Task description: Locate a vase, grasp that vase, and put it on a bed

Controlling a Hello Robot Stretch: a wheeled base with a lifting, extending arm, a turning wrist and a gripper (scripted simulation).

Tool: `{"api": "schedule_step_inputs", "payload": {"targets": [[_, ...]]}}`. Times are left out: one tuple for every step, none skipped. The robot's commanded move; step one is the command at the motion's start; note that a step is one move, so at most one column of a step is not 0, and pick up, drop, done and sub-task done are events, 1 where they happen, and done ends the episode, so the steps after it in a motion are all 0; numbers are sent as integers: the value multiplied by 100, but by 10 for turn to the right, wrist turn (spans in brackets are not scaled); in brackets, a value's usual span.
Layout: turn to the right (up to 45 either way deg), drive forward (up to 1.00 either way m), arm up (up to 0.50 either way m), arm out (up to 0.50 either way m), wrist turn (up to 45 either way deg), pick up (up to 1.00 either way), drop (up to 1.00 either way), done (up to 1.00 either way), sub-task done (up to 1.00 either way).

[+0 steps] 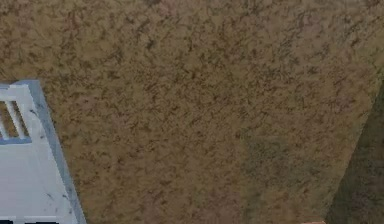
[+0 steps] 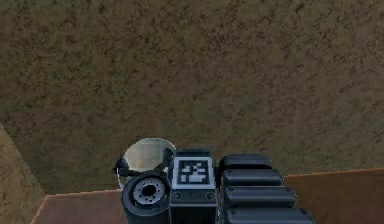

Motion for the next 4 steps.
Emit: {"api": "schedule_step_inputs", "payload": {"targets": [[-90,0,0,0,0,0,0,0,0],[120,0,0,0,0,0,0,0,0],[-120,0,0,0,0,0,0,0,0],[-450,0,0,0,0,0,0,0,0]]}}
